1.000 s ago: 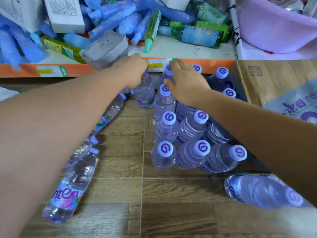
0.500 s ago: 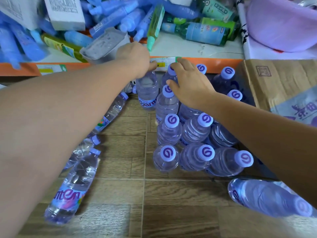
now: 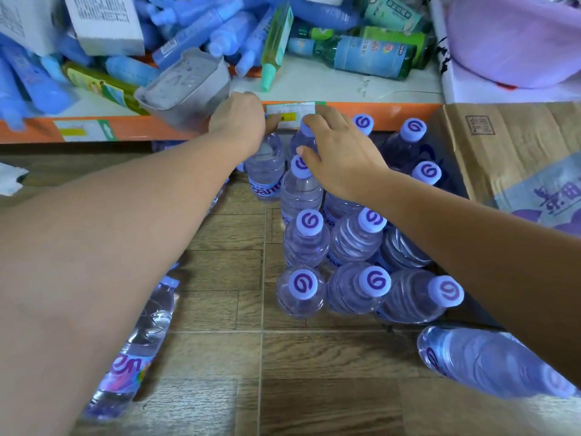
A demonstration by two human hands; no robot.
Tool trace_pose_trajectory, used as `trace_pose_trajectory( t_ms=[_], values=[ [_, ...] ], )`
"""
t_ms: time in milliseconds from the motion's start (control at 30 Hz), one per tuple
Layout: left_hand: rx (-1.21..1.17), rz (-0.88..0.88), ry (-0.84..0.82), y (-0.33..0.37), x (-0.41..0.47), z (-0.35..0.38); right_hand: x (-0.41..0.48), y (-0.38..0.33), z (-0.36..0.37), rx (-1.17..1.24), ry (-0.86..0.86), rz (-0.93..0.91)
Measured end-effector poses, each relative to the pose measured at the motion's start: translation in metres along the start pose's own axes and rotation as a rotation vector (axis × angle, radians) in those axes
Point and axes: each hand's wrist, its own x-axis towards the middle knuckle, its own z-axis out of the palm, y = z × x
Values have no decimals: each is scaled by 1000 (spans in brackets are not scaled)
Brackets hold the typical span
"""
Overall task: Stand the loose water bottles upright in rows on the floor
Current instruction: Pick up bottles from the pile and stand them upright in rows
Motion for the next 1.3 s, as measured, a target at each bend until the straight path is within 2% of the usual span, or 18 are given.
trace_pose_trajectory(
  t_ms=[200, 267, 400, 500, 567, 667, 800, 1000, 1200, 1300],
  values=[
    [-83, 36, 75, -42, -12, 3, 3, -18, -2, -18, -11, -8],
    [-50, 31, 50, -65, -27, -2, 3, -33, -5, -21, -42, -23],
    [-22, -15, -227, -108, -66, -28, -4, -74, -14, 24, -136, -8],
    [-23, -17, -447, -129, -88, -45, -13, -101, -15, 45, -283, 24],
    [-27, -16, -520, -139, -98, -49, -14, -113, -11, 53, -392, 38],
    [-72, -52, -504, -147, -101, -51, -11, -124, 8, 65, -488, 51],
    [-139, -102, -498, -149, -102, -47, -4, -143, 36, 69, -532, 33],
    [-29, -84, -572, -180, -119, -20, 11, -162, 62, 0, -622, -16],
    [108, 106, -653, -205, -109, 26, 20, -177, 121, 26, -728, -39],
    [160, 188, -666, -199, -100, 45, 21, -180, 154, 110, -706, -4]
  ],
)
